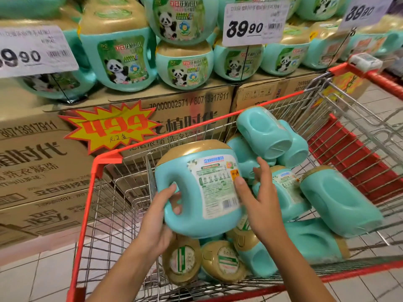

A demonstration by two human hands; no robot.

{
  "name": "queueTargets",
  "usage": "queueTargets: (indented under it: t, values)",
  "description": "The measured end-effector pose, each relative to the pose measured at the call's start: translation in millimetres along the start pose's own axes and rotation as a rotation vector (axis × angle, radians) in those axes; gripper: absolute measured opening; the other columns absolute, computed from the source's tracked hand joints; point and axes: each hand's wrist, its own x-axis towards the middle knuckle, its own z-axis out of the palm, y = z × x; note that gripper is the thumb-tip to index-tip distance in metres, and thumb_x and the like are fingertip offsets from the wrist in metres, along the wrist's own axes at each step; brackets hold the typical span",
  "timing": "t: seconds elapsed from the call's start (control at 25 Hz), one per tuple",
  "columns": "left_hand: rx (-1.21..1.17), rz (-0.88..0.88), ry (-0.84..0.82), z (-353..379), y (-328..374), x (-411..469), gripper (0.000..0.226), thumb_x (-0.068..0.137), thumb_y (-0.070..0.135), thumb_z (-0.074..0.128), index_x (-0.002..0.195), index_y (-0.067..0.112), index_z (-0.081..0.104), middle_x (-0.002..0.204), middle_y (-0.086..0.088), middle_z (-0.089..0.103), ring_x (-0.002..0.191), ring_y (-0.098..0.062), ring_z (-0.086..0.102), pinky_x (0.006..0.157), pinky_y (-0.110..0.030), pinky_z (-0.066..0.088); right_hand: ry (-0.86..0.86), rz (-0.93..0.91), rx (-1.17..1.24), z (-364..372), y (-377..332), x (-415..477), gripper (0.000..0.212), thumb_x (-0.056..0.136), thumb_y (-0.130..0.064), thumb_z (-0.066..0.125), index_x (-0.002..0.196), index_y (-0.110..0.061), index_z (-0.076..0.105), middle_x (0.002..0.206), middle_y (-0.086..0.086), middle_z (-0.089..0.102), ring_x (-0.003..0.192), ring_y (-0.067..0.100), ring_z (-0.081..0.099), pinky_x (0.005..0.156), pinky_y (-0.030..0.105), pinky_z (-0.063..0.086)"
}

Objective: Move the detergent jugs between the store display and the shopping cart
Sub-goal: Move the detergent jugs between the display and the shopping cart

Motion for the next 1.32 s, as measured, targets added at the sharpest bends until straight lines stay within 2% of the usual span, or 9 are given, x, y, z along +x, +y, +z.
queueTargets:
  t: [0.2,0.28,0.44,0.56,0.72,0.88,1.0,1.16,1.32]
  values:
    - [0.141,0.291,-0.141,18,3,-22,0.061,0.079,0.029,0.068,0.138,0.029,0.049,0.127,0.002,0.066,0.112,-0.013,0.065,0.080,-0.032,0.059,-0.234,-0.206,-0.223,34,-22,-25,0.119,0.050,-0.087,0.057,0.138,-0.061,-0.018,0.160,-0.016,-0.013,0.146,0.005,-0.017,0.120,0.038,-0.001]
    - [0.275,0.322,-0.209,20,10,-28,0.054,0.086,0.044,0.055,0.140,0.042,0.046,0.130,0.010,0.063,0.114,-0.008,0.063,0.079,-0.026,0.055,-0.197,-0.135,-0.079,31,-25,-20,0.131,0.043,-0.077,0.070,0.146,-0.051,-0.008,0.161,-0.011,0.002,0.149,0.012,0.003,0.121,0.041,0.013]
    - [0.533,0.437,-0.163,16,13,-31,0.041,0.089,0.040,0.059,0.129,0.048,0.053,0.129,0.010,0.064,0.109,-0.002,0.063,0.080,-0.011,0.049,-0.256,-0.027,0.509,8,-13,-12,0.106,0.054,-0.042,0.081,0.146,-0.031,0.030,0.141,-0.005,0.051,0.125,0.015,0.054,0.095,0.034,0.052]
    - [0.653,0.520,-0.170,14,10,-22,0.068,0.075,0.026,0.076,0.135,0.039,0.045,0.134,0.000,0.056,0.107,0.001,0.058,0.084,-0.014,0.049,-0.300,0.061,0.799,8,-4,-16,0.097,0.060,-0.029,0.079,0.146,-0.025,0.035,0.140,0.001,0.055,0.125,0.022,0.056,0.092,0.036,0.053]
    - [0.248,-0.037,-0.408,14,10,-17,0.148,0.022,0.038,0.100,0.149,0.043,0.024,0.140,0.009,0.054,0.108,-0.012,0.065,0.074,-0.030,0.059,-0.394,0.171,0.961,8,2,-23,0.116,0.050,-0.042,0.092,0.148,-0.020,0.034,0.144,0.009,0.051,0.130,0.027,0.051,0.102,0.041,0.048]
    - [0.194,-0.031,-0.382,12,-2,-12,0.142,0.023,0.034,0.101,0.148,0.030,0.033,0.129,-0.009,0.065,0.109,-0.028,0.066,0.083,-0.041,0.059,-0.514,0.207,0.958,-13,1,-15,0.106,0.057,-0.038,0.089,0.146,-0.020,0.035,0.142,0.006,0.053,0.127,0.023,0.053,0.094,0.034,0.051]
    - [0.178,0.146,-0.218,22,-13,-17,0.138,0.027,0.032,0.100,0.147,0.037,0.032,0.131,-0.002,0.064,0.118,-0.026,0.062,0.091,-0.046,0.055,-0.470,0.141,0.742,-18,-6,-12,0.078,0.076,-0.037,0.070,0.146,-0.027,0.037,0.141,-0.002,0.054,0.129,0.018,0.052,0.101,0.035,0.046]
    - [0.314,0.332,-0.107,22,-9,-23,0.097,0.058,0.032,0.093,0.138,0.045,0.040,0.119,0.014,0.068,0.106,-0.013,0.068,0.072,-0.025,0.058,-0.119,0.190,0.660,-5,-4,-11,0.041,0.082,-0.023,0.067,0.122,-0.015,0.063,0.114,0.010,0.070,0.103,0.025,0.067,0.083,0.038,0.055]
    - [0.198,0.299,-0.123,3,7,-30,0.087,0.057,0.042,0.090,0.134,0.029,0.051,0.124,-0.007,0.067,0.100,-0.022,0.071,0.067,-0.028,0.059,-0.176,0.305,0.840,1,-1,-15,0.034,0.081,-0.006,0.057,0.113,-0.004,0.064,0.098,0.017,0.067,0.091,0.032,0.063,0.078,0.041,0.050]
